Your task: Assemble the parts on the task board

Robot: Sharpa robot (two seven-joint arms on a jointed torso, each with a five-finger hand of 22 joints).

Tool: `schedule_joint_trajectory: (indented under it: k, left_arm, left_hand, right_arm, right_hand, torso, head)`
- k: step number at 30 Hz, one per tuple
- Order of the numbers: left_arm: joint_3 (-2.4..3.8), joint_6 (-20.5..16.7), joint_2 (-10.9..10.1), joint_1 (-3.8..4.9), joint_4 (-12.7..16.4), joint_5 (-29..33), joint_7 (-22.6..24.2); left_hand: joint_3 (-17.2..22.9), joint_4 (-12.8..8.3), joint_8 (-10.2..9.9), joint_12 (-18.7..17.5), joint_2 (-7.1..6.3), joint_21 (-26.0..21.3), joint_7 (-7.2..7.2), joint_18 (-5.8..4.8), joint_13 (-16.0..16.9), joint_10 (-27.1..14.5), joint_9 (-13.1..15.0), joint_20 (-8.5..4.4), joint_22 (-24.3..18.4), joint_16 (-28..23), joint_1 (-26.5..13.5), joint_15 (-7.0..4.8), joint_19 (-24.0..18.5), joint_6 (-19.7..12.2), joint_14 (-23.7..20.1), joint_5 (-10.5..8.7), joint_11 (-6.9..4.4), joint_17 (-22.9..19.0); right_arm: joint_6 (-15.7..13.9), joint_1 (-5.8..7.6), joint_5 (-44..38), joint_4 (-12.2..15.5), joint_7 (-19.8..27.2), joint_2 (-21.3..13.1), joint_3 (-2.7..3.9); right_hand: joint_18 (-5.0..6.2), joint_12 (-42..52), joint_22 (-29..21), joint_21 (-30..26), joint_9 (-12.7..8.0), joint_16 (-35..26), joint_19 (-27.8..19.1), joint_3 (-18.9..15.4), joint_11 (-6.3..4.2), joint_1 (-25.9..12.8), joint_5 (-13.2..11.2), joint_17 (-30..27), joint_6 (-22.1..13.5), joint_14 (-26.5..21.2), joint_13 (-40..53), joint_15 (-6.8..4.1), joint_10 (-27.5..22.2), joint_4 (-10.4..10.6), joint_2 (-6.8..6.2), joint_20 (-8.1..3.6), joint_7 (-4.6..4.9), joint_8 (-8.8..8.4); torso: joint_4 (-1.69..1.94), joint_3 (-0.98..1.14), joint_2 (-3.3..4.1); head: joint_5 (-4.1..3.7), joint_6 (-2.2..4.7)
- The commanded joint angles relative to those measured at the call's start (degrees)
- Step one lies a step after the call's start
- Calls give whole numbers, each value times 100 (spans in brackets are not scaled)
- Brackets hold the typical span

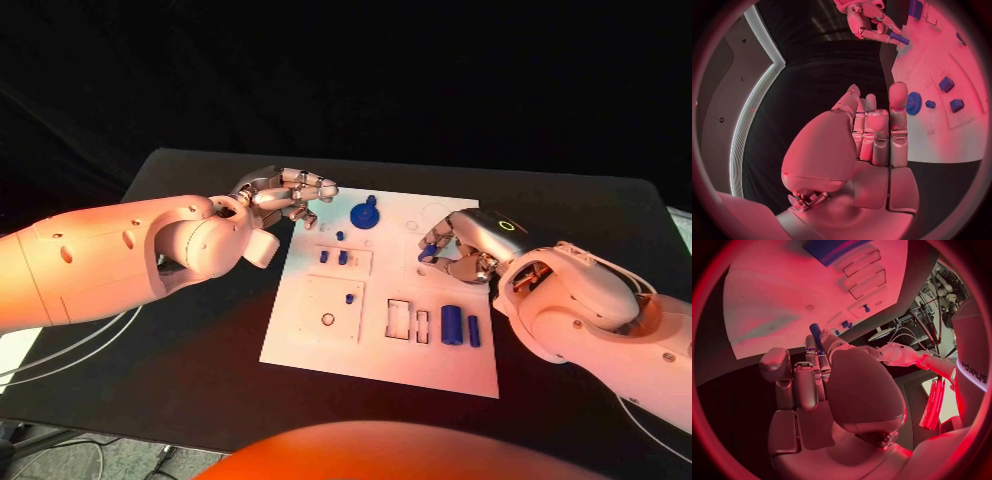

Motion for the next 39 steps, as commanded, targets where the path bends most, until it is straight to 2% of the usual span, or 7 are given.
schedule_joint_trajectory:
  k: [1, 9, 14, 23, 26, 30, 39]
  left_arm:
    - [5, 111, 3, 5, -1, 9, 67]
    - [5, 108, 34, 5, -18, 11, 78]
    - [5, 117, 73, 5, -32, 33, 102]
    - [5, 128, 103, 5, -44, 45, 104]
    - [5, 131, 108, 5, -51, 46, 104]
    - [5, 137, 121, 5, -54, 46, 107]
    - [5, 154, 141, 6, -56, 46, 104]
  left_hand:
    - [20, -9, 30, 10, 52, -26, 3, -45, -9, -30, -7, 8, 5, -24, 15, 13, -37, -35, -36, -22, -10, -4]
    - [20, -9, 30, 10, 52, -26, 3, -45, -9, -30, -7, 8, 5, -24, 15, 13, -37, -35, -36, -22, -10, -4]
    - [20, -9, 30, 10, 52, -26, 3, -45, -9, -30, -7, 8, 5, -24, 15, 13, -37, -35, -36, -22, -10, -4]
    - [18, -2, 36, 10, 60, -29, 9, -45, -12, -36, -9, 10, 5, -24, 9, 15, -40, -42, -39, -18, -5, -6]
    - [18, -2, 36, 10, 60, -29, 9, -45, -12, -36, -9, 10, 5, -24, 9, 15, -40, -42, -39, -18, -5, -6]
    - [18, -2, 36, 10, 60, -29, 9, -45, -12, -36, -9, 10, 5, -24, 9, 15, -40, -42, -39, -18, -5, -6]
    - [18, -2, 36, 10, 60, -29, 9, -45, -12, -36, -9, 10, 5, -24, 9, 15, -40, -42, -39, -18, -5, -6]
  right_arm:
    - [-114, 28, 407, 138, 55, -42, 20]
    - [18, 9, 750, 346, 236, 214, 5]
    - [106, -94, 719, 336, 416, 627, -115]
    - [277, -196, 742, -22, 629, 1165, -415]
    - [371, -222, 740, -120, 648, 1264, -466]
    - [460, -241, 664, -228, 643, 1382, -509]
    - [492, -263, 505, -428, 599, 1591, -593]
  right_hand:
    - [-74, -46, -22, 6, 4, 24, 13, 55, 5, 10, 32, -6, 15, 302, -4, -24, 33, -10, 31, -24, 19, 11]
    - [-70, -101, -46, -10, -1, 24, -8, 137, 21, 25, 54, -11, -6, 299, -5, -12, 33, -57, 10, -19, 47, -19]
    - [-65, -134, -69, -25, -4, 22, -25, 186, 33, 29, 77, -18, -22, 296, -5, -4, 33, -90, -1, -13, 65, -39]
    - [-53, -182, -127, -60, -8, 7, -61, 261, 48, 18, 138, -49, -39, 289, -3, 9, 34, -143, -16, -3, 85, -64]
    - [-51, -189, -134, -65, -9, 4, -65, 270, 50, 15, 146, -54, -42, 288, -3, 10, 32, -150, -18, -1, 88, -68]
    - [-49, -197, -146, -72, -10, 4, -73, 279, 53, 10, 154, -54, -46, 288, -4, 12, 29, -156, -20, 0, 91, -72]
    - [-49, -206, -142, -70, -10, 5, -72, 291, 56, 2, 165, -55, -51, 288, -3, 15, 28, -166, -25, 2, 95, -76]
  torso:
    - [5, -8, 0]
    - [-1, -2, 5]
    - [8, -7, 6]
    - [39, -21, 7]
    - [48, -28, 13]
    - [31, -26, 13]
    - [54, -16, 11]
  head:
    - [-2, -3]
    - [56, 20]
    - [96, 1]
    - [139, -24]
    - [159, -34]
    - [193, -71]
    - [234, -123]
